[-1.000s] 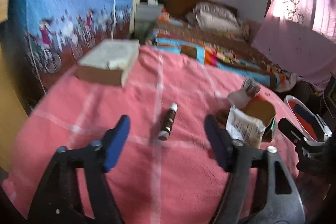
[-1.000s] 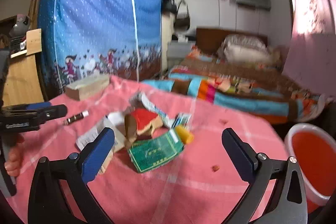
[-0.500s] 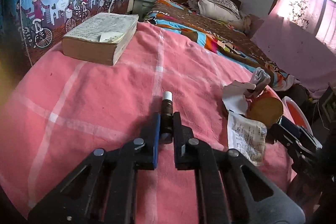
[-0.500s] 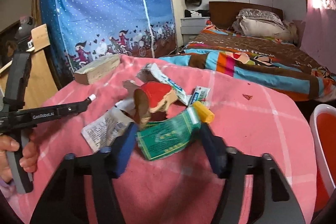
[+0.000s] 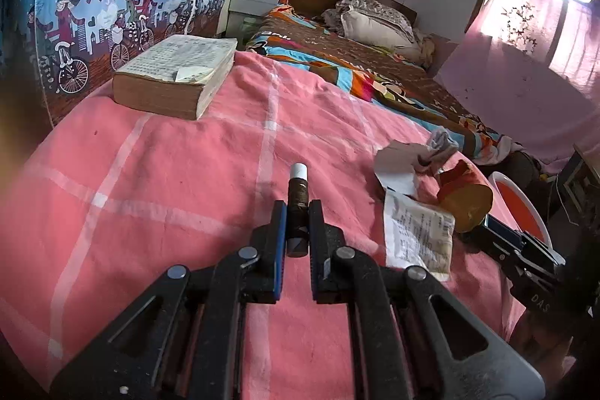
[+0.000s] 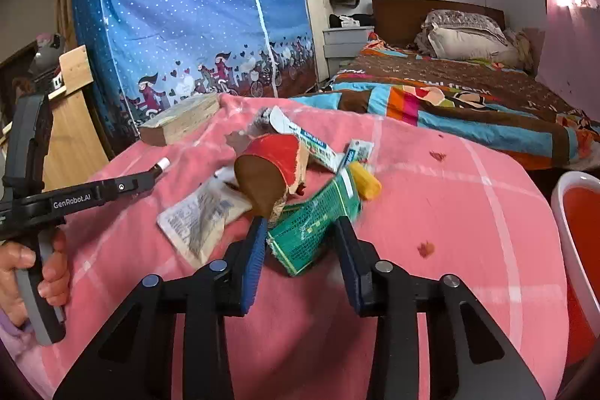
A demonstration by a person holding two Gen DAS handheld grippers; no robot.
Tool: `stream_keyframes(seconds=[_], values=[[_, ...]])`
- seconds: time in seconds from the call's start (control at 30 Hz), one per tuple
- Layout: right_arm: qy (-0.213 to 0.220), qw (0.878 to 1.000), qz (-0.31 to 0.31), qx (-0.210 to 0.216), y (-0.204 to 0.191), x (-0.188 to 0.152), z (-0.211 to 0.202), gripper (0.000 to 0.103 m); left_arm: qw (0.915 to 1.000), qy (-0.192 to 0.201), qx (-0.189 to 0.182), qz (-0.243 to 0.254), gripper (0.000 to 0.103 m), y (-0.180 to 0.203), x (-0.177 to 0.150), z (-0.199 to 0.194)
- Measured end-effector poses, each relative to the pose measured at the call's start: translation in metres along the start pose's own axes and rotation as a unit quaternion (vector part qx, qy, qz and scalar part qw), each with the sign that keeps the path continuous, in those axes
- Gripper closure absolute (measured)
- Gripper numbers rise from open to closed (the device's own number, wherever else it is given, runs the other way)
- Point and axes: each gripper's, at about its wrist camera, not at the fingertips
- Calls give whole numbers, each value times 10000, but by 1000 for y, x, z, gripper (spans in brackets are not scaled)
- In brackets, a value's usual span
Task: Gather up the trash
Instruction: 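Grasp the green packet with the right tool while the left tool holds the bottle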
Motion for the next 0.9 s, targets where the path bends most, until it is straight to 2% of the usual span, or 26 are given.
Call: stream_keyframes(seconds=[0.2,0.33,0.47,0.57,0.73,0.9], values=[[-62,9998,30,-193,4,-10,-12,69,10000,0,-16,19,86,0,-3,-3],[-57,9998,84,-174,9,-15,-15,67,10000,-5,-10,37,86,1,-4,-3],[-81,9998,113,-174,12,-16,-16,58,9999,-18,-46,164,86,10,-9,-6],[-81,9997,124,-192,14,-16,-17,56,9997,-76,-174,183,86,15,-14,-7],[17,9997,161,-207,17,-15,-20,55,9995,-178,-199,180,86,19,-20,-3],[-85,9996,-59,-258,9,-13,-12,54,9994,-220,-250,26,86,13,-20,-1]])
Point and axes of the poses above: each gripper's, at about its wrist camera, not at the fingertips, and z roughly the way its jaws point, y to its right, x to its top, and after that the axes turned 5 degrees about -z, right-handed
